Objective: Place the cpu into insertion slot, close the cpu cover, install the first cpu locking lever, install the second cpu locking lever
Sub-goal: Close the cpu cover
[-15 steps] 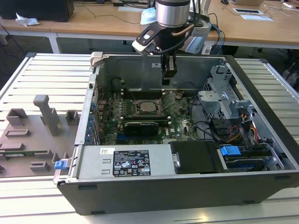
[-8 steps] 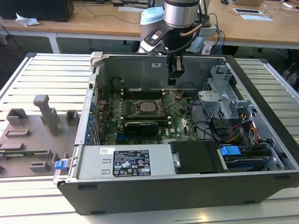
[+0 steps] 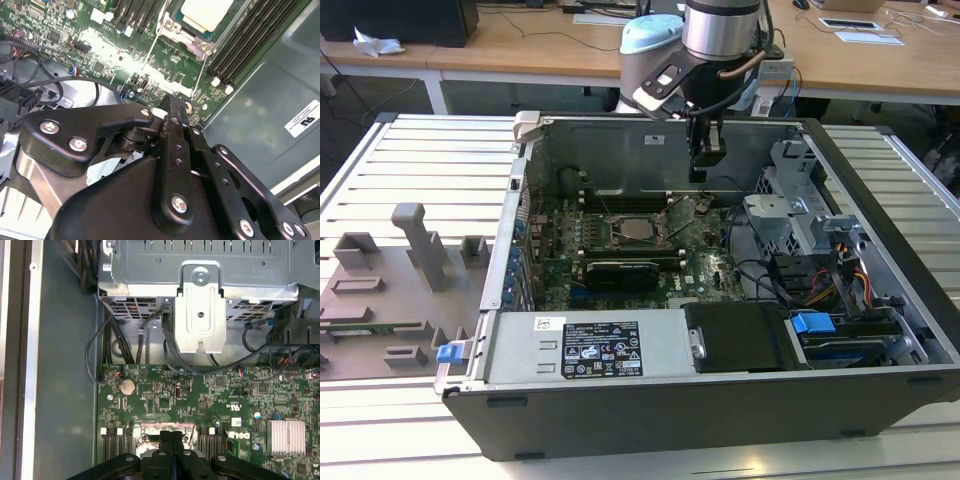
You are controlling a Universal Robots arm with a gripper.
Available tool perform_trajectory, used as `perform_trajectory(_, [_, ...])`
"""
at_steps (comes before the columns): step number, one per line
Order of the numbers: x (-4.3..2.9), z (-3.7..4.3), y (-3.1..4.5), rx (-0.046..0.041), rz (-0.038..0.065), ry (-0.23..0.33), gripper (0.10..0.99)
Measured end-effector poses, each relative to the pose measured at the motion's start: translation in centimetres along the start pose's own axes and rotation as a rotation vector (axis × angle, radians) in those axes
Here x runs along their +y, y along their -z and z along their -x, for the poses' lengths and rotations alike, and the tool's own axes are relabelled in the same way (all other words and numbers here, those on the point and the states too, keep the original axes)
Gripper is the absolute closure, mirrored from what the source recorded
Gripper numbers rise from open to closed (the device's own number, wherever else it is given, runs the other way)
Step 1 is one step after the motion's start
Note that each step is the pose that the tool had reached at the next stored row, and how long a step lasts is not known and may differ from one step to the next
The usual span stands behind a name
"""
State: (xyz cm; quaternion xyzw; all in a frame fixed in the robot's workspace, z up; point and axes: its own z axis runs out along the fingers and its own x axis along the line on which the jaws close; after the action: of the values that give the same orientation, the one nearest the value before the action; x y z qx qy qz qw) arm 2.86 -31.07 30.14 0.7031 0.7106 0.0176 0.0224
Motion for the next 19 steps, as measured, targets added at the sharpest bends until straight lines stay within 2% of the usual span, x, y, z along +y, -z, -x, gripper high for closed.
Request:
perform_trajectory(12, [1.79, 0.00, -0.10, -0.0003, -0.003, 0.000, 0.980])
perform_trajectory(19, [2.12, 0.01, -0.63, -0.0002, -0.004, 0.000, 0.980])
